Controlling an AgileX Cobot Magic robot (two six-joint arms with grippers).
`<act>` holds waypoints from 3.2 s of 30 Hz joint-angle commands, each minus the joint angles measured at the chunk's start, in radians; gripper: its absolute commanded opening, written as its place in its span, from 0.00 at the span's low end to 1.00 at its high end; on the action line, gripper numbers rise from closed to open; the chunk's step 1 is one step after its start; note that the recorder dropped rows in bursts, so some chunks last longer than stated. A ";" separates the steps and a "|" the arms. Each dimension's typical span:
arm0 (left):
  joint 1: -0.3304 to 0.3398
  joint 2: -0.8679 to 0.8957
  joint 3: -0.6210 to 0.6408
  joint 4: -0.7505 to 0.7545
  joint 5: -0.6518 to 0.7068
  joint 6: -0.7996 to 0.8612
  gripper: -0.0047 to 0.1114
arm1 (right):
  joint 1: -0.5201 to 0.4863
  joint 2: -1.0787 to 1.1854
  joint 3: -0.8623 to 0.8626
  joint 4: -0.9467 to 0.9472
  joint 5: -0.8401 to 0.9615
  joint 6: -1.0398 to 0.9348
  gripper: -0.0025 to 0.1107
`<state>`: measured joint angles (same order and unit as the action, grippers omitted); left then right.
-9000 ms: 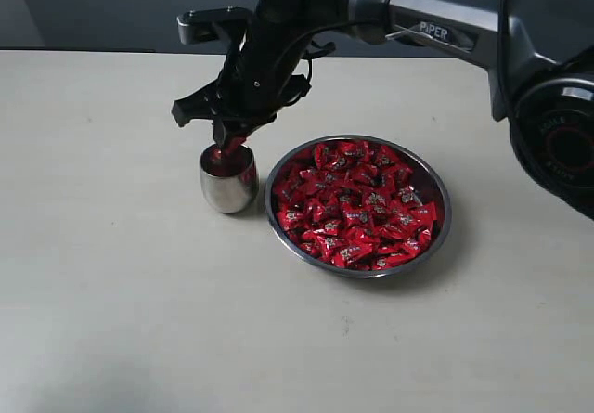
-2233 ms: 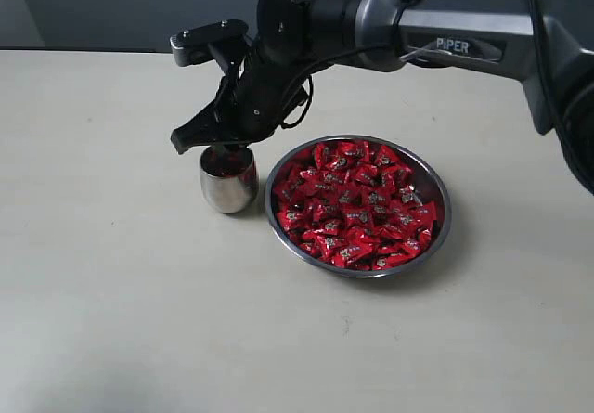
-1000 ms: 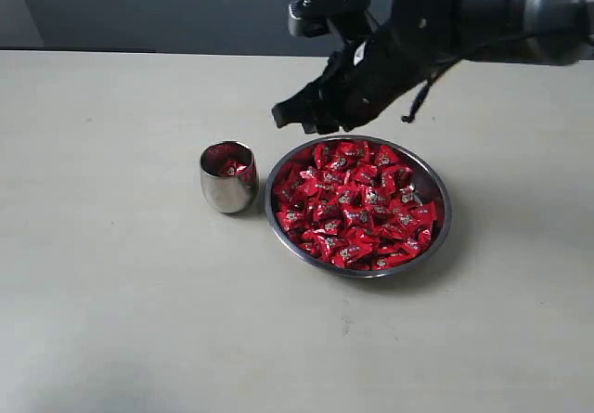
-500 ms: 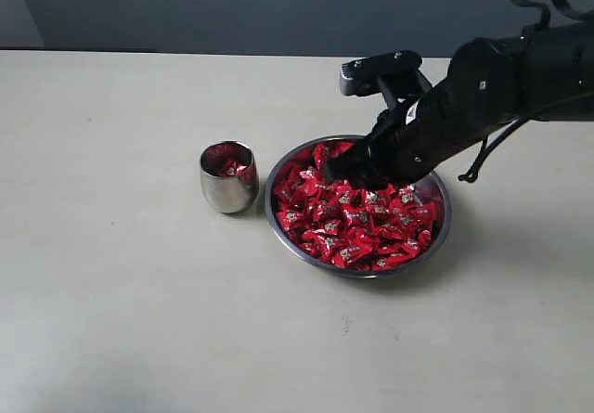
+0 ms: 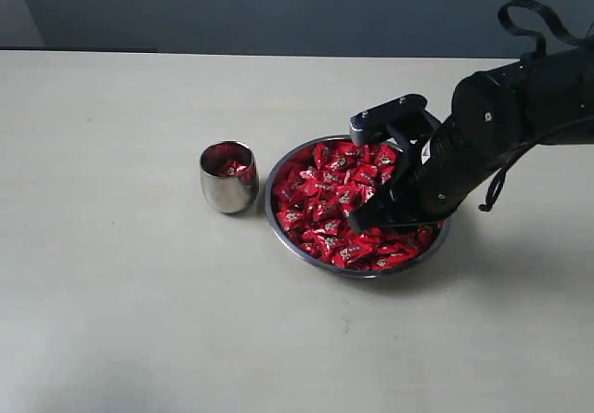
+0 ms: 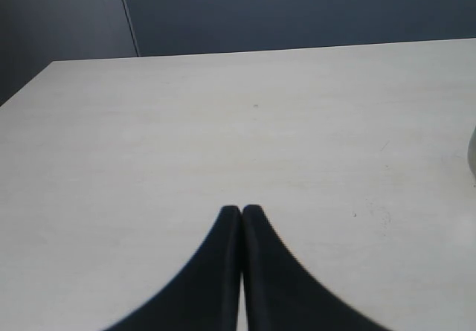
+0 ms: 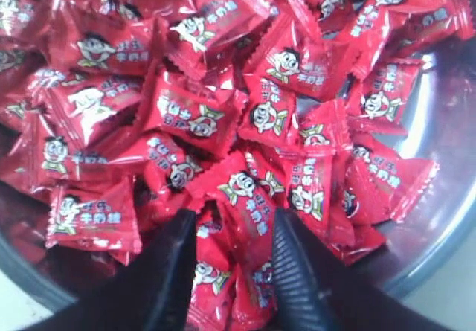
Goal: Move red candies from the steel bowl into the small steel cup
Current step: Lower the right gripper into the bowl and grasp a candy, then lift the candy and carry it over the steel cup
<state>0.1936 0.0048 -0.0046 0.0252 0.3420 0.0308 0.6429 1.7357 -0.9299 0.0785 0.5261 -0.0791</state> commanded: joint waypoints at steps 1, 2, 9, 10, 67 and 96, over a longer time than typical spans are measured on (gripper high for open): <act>-0.007 -0.005 0.005 0.002 -0.008 -0.001 0.04 | -0.006 -0.009 0.005 -0.029 -0.028 0.000 0.32; -0.007 -0.005 0.005 0.002 -0.008 -0.001 0.04 | -0.006 -0.009 0.005 -0.029 -0.039 0.000 0.32; -0.007 -0.005 0.005 0.002 -0.008 -0.001 0.04 | -0.006 0.043 0.005 -0.027 -0.066 0.000 0.32; -0.007 -0.005 0.005 0.002 -0.008 -0.001 0.04 | -0.006 0.055 0.005 -0.027 -0.068 0.000 0.32; -0.007 -0.005 0.005 0.002 -0.008 -0.001 0.04 | 0.010 0.039 -0.400 0.339 0.015 -0.222 0.01; -0.007 -0.005 0.005 0.002 -0.008 -0.001 0.04 | 0.128 0.426 -0.771 0.358 0.170 -0.251 0.01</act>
<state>0.1936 0.0048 -0.0046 0.0252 0.3420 0.0308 0.7711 2.1578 -1.6942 0.4273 0.6948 -0.3218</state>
